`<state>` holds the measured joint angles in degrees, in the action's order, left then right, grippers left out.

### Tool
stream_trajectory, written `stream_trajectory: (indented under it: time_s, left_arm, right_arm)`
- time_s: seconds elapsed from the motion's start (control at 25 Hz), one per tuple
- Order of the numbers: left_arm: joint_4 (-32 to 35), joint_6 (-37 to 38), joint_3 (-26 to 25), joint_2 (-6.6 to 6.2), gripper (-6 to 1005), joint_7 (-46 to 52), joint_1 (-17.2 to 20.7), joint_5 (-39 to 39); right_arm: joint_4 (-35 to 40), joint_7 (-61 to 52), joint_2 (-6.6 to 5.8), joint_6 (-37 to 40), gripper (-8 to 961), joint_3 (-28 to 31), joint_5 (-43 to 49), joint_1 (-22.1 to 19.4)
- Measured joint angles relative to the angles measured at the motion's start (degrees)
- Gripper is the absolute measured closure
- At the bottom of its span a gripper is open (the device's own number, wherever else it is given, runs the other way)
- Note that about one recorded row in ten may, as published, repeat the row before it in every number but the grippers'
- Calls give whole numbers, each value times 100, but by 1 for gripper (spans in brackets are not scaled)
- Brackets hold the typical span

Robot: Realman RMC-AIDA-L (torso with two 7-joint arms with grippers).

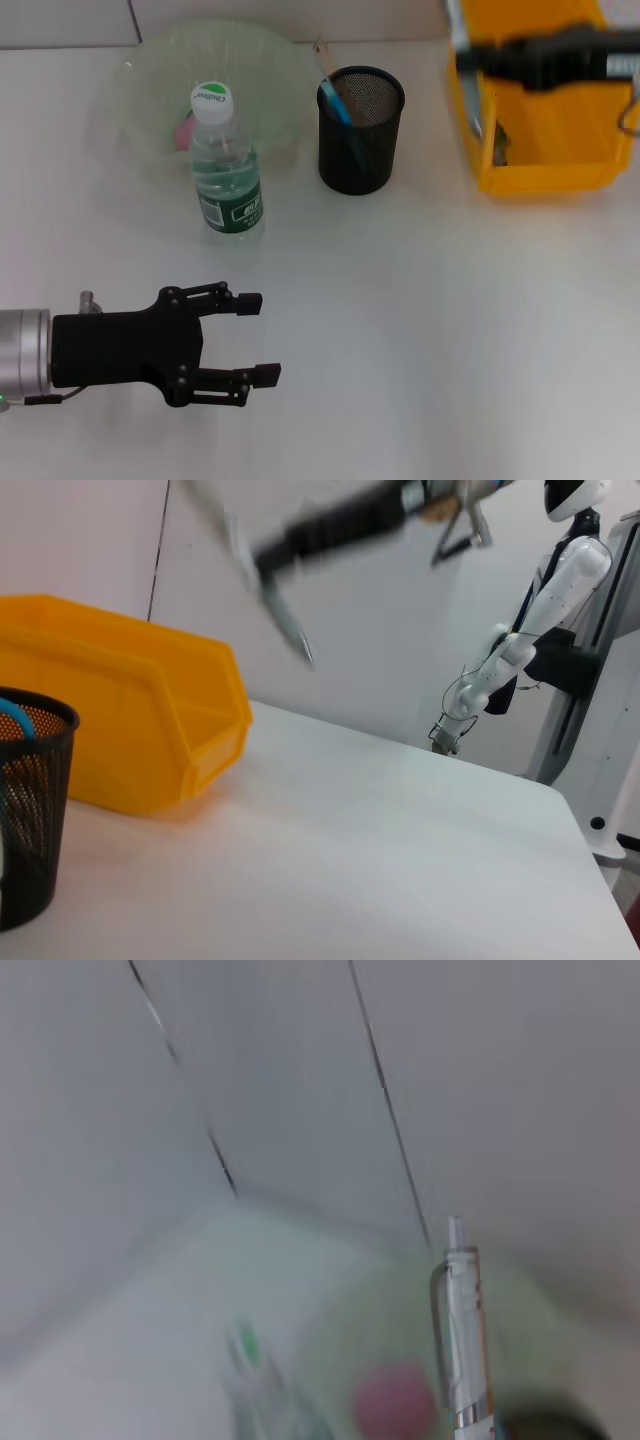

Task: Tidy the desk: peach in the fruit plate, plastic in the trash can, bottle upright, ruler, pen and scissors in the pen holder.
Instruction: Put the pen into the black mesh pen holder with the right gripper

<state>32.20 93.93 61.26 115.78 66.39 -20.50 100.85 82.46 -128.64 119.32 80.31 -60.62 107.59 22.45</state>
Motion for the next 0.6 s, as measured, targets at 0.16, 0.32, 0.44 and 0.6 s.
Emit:
stream_trajectory:
  time_s: [0.16,0.32,0.44,0.6]
  left_arm:
    - [17,6,-4,6,140,44,-22,-6]
    - [18,12,-21,12,140,52,-27,-19]
    - [16,14,-51,27,140,53,-21,-21]
    - [6,15,-135,35,140,52,-22,-23]
  right_arm:
    - [-1707,2080,-6,-597,777,57,-2208,201]
    - [-4012,4318,1,-972,767,49,-3533,980]
    - [-5878,6269,22,-1488,760,66,-4387,1726]
    - [-6411,6988,54,-1922,750,4,-4655,2014]
